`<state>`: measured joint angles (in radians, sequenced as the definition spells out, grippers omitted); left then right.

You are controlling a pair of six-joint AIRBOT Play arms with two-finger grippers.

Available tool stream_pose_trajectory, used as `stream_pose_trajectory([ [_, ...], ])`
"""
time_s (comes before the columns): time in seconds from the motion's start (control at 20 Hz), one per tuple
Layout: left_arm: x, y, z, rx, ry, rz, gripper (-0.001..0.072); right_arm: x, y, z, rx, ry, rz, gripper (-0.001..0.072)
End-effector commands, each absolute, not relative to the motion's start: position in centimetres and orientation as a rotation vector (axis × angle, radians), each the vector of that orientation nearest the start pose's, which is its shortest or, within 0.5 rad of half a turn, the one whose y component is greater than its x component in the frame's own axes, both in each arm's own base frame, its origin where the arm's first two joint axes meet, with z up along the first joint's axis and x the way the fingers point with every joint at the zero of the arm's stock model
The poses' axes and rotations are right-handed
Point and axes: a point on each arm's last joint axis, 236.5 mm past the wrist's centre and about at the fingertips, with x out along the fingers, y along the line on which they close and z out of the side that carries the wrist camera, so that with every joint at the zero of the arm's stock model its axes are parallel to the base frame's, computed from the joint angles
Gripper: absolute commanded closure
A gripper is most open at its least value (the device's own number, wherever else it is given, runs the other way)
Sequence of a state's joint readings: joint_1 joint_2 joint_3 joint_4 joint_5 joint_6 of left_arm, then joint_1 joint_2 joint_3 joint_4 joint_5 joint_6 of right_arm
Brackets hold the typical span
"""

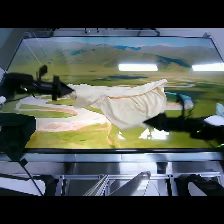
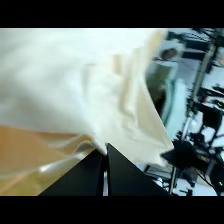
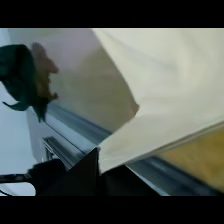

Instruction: Fold the shirts.

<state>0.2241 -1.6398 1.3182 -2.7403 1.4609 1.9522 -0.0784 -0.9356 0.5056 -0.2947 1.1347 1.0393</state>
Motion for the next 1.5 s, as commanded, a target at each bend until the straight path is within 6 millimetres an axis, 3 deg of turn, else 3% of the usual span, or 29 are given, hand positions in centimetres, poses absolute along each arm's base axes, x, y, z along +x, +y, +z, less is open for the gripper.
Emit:
stream_pose_trajectory([
  [0.0, 36.2, -14.9, 26.3, -0.754, 0.887, -1.219, 0.0685, 29.5, 14.8, 24.8, 0.625, 0.459, 0.841, 0.0692],
  [0.1, 33.1, -14.6, 36.3, -0.518, 0.598, -1.169, 0.0685, 28.3, 9.5, 38.2, 0.416, 0.084, 0.663, 0.0693],
  [0.2, 29.2, -14.0, 45.5, -0.326, 0.291, -1.054, 0.0685, 25.8, 6.1, 46.7, 0.25, -0.114, 0.468, 0.0693],
  [0.3, 25.4, -13.0, 51.6, -0.172, 0.073, -0.909, 0.0685, 24.5, 4.2, 50.6, 0.149, -0.198, 0.324, 0.0693],
  [0.35, 24.5, -12.1, 53.1, -0.123, 0.013, -0.823, 0.0685, 24.5, 3.6, 51.2, 0.145, -0.214, 0.299, 0.0693],
  [0.45, 25.3, -8.3, 53.4, -0.113, -0.01, -0.634, 0.0685, 25.9, 2.1, 50.0, 0.24, -0.164, 0.299, 0.0693],
  [0.6, 29.1, -1.2, 50.0, -0.321, 0.054, -0.482, 0.0685, 30.0, -0.4, 46.2, 0.355, -0.034, 0.352, 0.0693],
  [0.7, 30.9, 0.7, 48.1, -0.416, 0.089, -0.49, 0.0685, 31.7, -1.5, 44.7, 0.402, 0.015, 0.376, 0.0694],
  [0.8, 32.5, 0.8, 48.2, -0.404, 0.071, -0.525, 0.0685, 32.9, -2.8, 43.7, 0.434, 0.039, 0.368, 0.0693],
  [0.9, 35.2, -0.4, 48.3, -0.394, 0.076, -0.597, 0.0685, 34.8, -3.4, 41.0, 0.453, 0.121, 0.374, 0.0693],
  [1.0, 39.5, -3.1, 45.0, -0.394, 0.19, -0.7, 0.0685, 37.7, -2.1, 36.6, 0.474, 0.263, 0.426, 0.0693],
  [1.1, 45.0, -6.2, 37.9, -0.364, 0.383, -0.74, 0.0685, 41.2, 0.3, 30.7, 0.487, 0.425, 0.479, 0.0693],
  [1.25, 52.4, -8.4, 25.3, -0.365, 0.618, -0.673, 0.0685, 47.8, 2.8, 20.0, 0.48, 0.621, 0.446, 0.0693],
  [1.35, 55.8, -9.0, 16.5, -0.374, 0.752, -0.619, 0.0685, 52.1, 3.9, 13.1, 0.513, 0.698, 0.408, 0.0692],
  [1.45, 57.9, -9.5, 10.3, -0.422, 0.832, -0.597, 0.0682, 55.1, 4.6, 6.7, 0.579, 0.758, 0.366, 0.0691],
])
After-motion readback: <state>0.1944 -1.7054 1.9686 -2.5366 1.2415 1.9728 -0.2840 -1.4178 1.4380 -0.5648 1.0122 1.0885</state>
